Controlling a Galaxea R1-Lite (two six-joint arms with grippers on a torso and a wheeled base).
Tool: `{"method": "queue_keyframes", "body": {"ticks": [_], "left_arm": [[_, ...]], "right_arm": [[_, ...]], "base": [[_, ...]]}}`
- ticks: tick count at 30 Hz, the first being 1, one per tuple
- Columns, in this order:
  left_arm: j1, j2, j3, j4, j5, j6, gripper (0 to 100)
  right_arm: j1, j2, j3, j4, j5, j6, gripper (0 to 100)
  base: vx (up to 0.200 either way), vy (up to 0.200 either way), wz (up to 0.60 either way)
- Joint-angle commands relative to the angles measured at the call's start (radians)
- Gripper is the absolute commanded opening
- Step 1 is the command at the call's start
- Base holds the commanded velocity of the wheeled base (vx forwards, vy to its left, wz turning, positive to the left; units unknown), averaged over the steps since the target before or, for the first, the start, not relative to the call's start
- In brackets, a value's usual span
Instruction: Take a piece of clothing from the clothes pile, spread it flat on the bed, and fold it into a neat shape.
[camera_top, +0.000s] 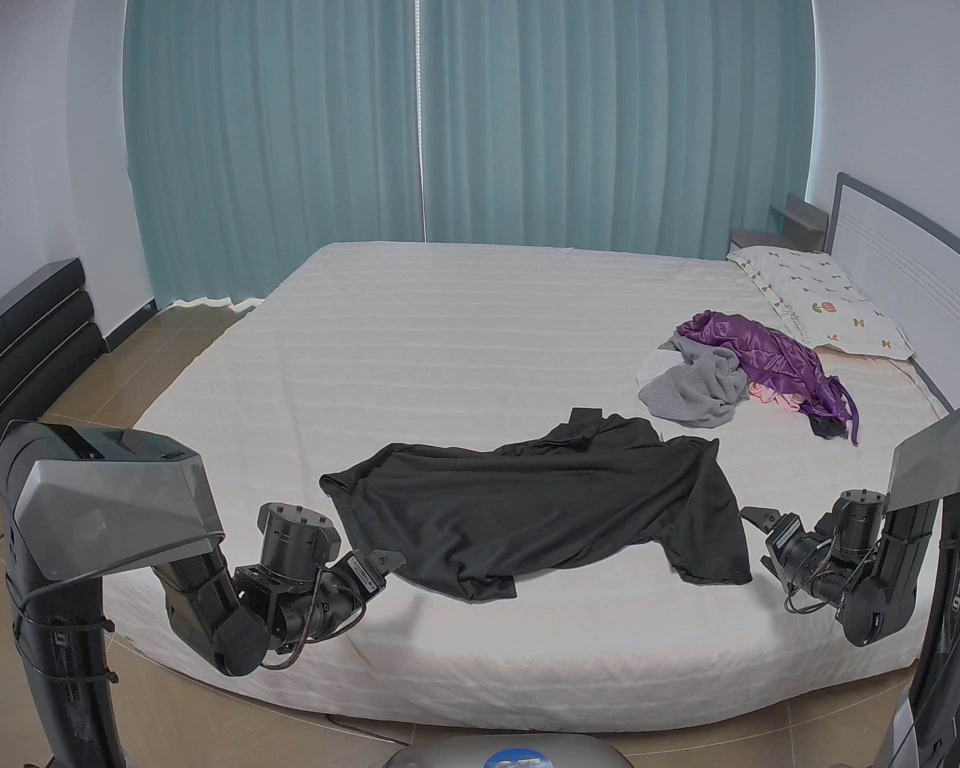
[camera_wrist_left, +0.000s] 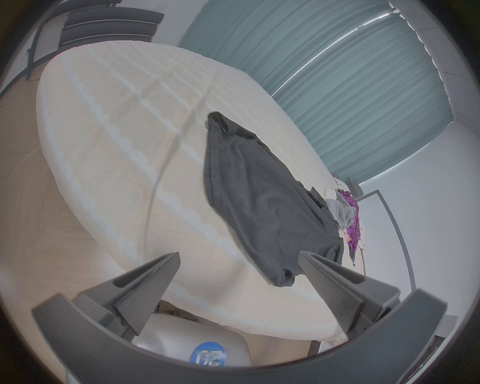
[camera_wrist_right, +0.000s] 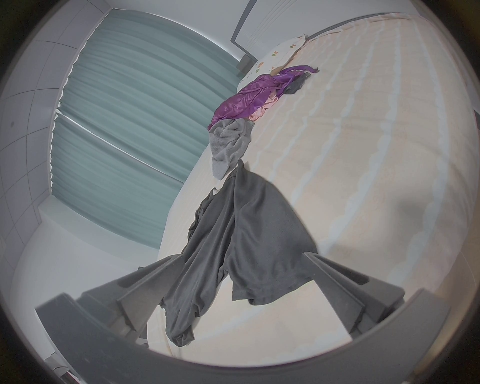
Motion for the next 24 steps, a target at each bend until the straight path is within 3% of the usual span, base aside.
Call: {"method": "queue_keyframes", "body": {"ticks": [1, 14, 24], "left_arm": [[-0.001, 0.014, -0.010, 0.000, 0.001, 0.000, 100], [-0.031, 0.103, -0.221, 0.178, 0.096, 0.052, 100], [-0.033, 0.152, -0.337, 0.246, 0.102, 0.132, 100]], "right_arm": [[0.006, 0.002, 0.001, -0.014, 0.001, 0.001, 100], [0.032, 0.004, 0.004, -0.014, -0.004, 0.003, 100], [0.032, 0.004, 0.008, -0.014, -0.004, 0.003, 100]], "base": [[0.000, 0.000, 0.00], [0.000, 0.000, 0.00], [0.000, 0.000, 0.00]]}}
